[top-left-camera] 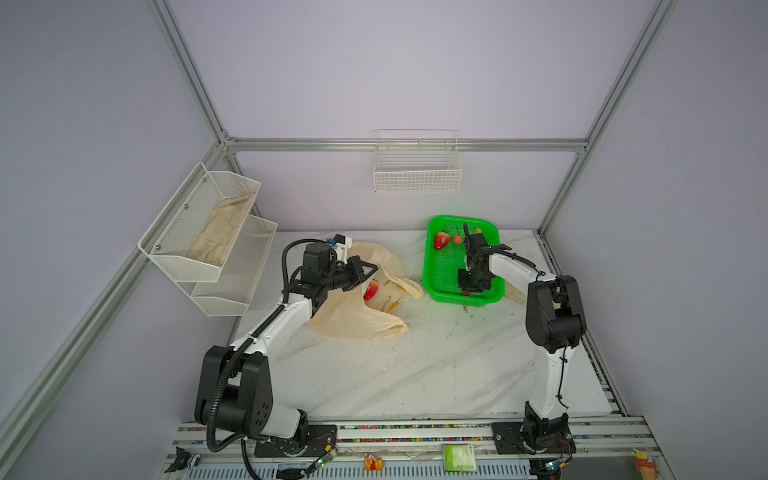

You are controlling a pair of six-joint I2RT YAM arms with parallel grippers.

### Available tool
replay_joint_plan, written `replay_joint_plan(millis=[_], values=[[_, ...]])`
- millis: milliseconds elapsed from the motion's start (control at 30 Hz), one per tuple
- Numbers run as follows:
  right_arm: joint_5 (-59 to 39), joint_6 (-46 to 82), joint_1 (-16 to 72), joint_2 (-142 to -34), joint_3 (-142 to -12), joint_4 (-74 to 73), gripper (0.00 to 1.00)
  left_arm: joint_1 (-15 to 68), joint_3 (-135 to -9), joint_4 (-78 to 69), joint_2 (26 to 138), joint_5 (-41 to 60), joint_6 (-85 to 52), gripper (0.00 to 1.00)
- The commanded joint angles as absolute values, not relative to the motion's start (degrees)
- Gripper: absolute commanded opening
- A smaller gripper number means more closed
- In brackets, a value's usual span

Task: Place the fake fruits into the plastic bag and tie a complex knot
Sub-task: 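Grasp the red strawberry in the basket with the right gripper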

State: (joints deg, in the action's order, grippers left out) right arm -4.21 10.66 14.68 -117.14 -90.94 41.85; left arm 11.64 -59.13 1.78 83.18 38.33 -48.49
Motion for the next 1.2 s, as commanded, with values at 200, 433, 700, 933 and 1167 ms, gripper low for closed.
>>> replay_joint_plan(millis=[200, 433, 700, 933, 1167], values=[[-6.58, 10.71, 14.49, -115.69, -91.5, 37.61, 0.3, 11.25, -57.83, 0.0, 81.96, 38.76, -47.94, 0.0], [1.1, 10.45, 14.52, -110.19, -86.07, 41.25, 0.64, 11.03, -58.01, 0.38, 82.31, 38.67, -47.72, 0.0], [-2.84, 9.84, 14.58, -112.41, -83.33, 42.13, 0.63, 10.81, -58.09, 0.27, 82.36, 38.92, -47.99, 0.0], [-4.89, 9.49, 14.58, -115.08, -82.91, 41.08, 0.54, 10.55, -58.01, 0.35, 81.92, 38.75, -47.9, 0.0], [-5.36, 9.18, 14.54, -117.11, -82.84, 40.91, 0.49, 10.45, -57.92, 0.35, 81.86, 38.63, -47.99, 0.0]])
